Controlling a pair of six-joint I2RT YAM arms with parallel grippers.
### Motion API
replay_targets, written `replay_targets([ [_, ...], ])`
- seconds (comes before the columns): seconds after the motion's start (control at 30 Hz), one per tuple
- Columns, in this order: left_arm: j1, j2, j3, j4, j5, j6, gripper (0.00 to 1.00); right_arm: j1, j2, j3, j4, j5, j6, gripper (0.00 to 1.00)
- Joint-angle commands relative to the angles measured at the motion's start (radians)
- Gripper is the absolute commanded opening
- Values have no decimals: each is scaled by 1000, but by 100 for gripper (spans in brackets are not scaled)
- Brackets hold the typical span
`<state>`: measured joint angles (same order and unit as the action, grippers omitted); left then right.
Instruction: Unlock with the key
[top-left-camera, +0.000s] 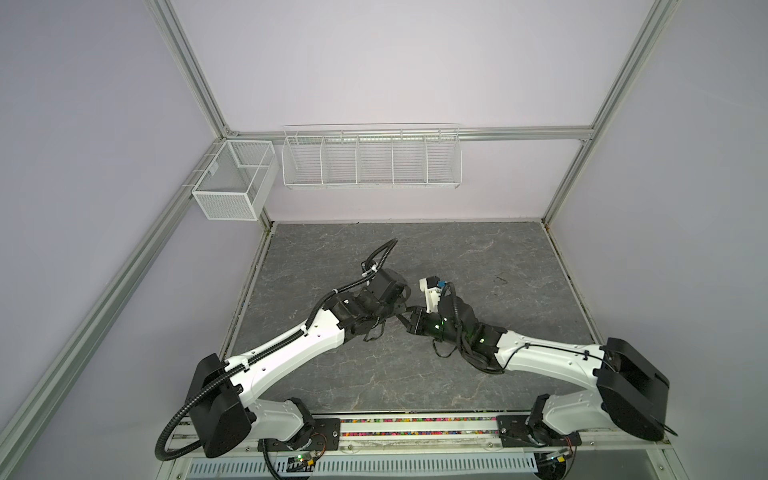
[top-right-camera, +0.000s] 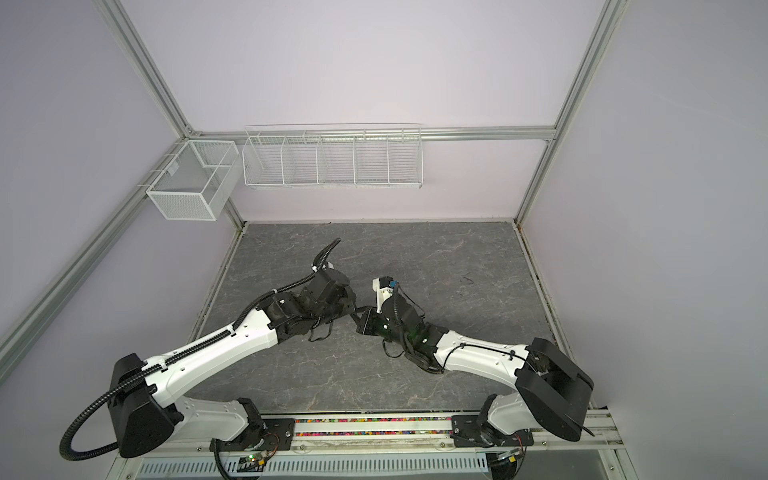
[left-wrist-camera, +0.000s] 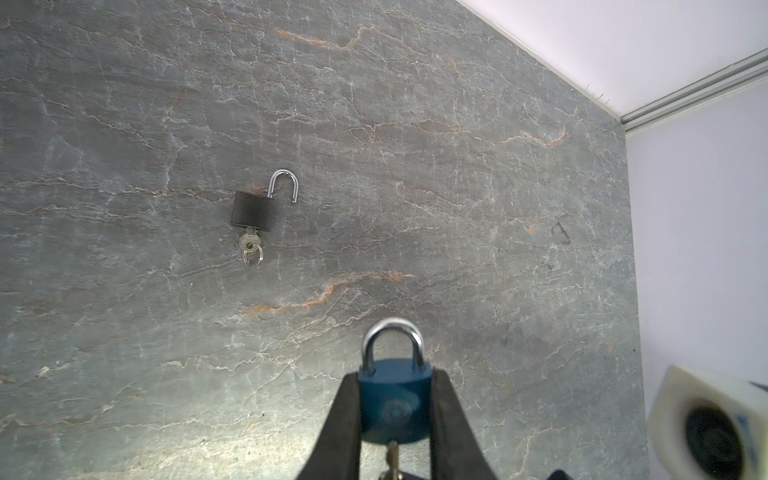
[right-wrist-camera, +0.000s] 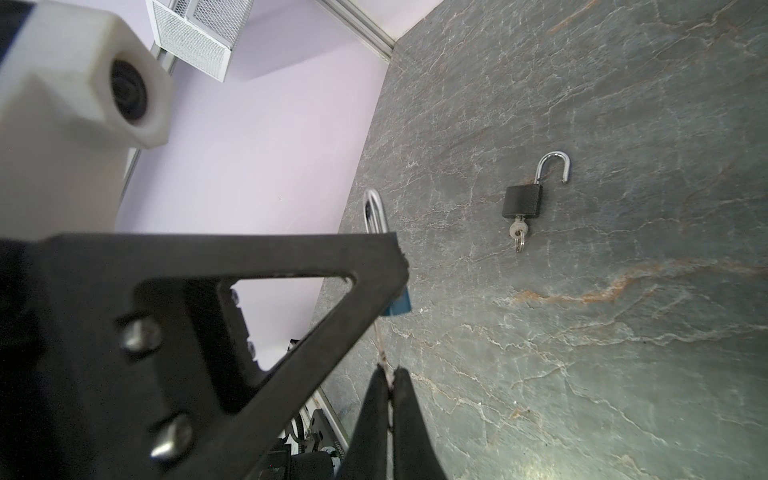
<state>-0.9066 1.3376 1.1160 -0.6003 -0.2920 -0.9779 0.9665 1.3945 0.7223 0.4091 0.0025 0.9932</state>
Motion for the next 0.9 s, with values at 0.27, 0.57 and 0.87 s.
replay_targets([
  [0.27, -6, -26, 21, 13, -28, 17, 0, -4, -26, -5, -16, 18, -10, 6],
  [0.57, -6, -28, 22, 13, -45, 19, 0, 12, -27, -1, -19, 20, -17, 6],
  [0.87, -6, -18, 25, 17, -20, 27, 0, -11, -51, -3, -25, 30, -18, 6],
])
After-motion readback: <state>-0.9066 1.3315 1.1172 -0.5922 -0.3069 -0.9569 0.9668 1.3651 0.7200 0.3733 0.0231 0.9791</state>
